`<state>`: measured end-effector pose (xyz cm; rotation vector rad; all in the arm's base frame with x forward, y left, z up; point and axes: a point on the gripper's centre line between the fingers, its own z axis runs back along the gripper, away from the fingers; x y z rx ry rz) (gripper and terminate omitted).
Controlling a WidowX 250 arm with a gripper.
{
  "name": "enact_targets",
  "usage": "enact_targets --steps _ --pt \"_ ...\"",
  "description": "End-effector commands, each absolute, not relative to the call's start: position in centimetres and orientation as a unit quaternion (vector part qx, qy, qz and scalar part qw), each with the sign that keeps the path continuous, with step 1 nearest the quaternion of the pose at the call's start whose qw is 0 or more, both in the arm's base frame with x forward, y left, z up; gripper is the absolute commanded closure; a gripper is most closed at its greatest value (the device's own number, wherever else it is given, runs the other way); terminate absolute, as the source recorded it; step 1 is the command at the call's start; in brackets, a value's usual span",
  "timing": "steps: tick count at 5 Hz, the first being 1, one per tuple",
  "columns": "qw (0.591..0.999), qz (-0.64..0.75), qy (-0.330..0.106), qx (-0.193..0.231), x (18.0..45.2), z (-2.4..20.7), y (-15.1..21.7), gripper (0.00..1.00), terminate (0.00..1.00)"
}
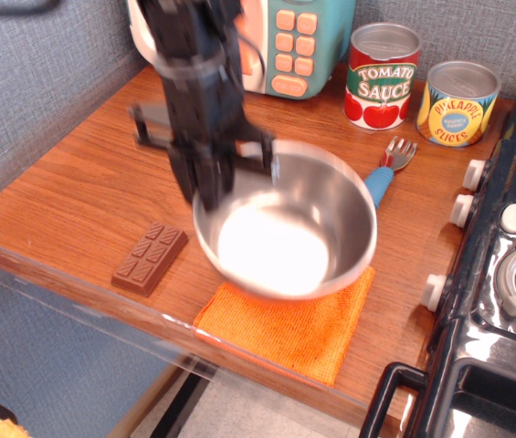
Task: Move the pan to the left side
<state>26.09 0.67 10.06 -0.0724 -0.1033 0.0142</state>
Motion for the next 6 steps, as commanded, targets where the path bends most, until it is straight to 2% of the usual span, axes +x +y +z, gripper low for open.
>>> enact_targets --steps 1,2,3,5,6 --pt "0.984 0.125 -0.129 -0.009 26.3 15.2 9.0 1.0 0.0" --pt "0.973 0.2 -0.112 0.015 25.7 14.7 13.9 1.0 0.0" --pt "0.967 0.24 -0.076 0.035 24.1 12.8 18.7 1.0 0.0" --pt "0.968 0.238 0.014 0.079 22.4 9.5 21.3 1.0 0.0" --pt "0.964 0.247 0.044 0.082 21.9 8.4 21.5 1.0 0.0"
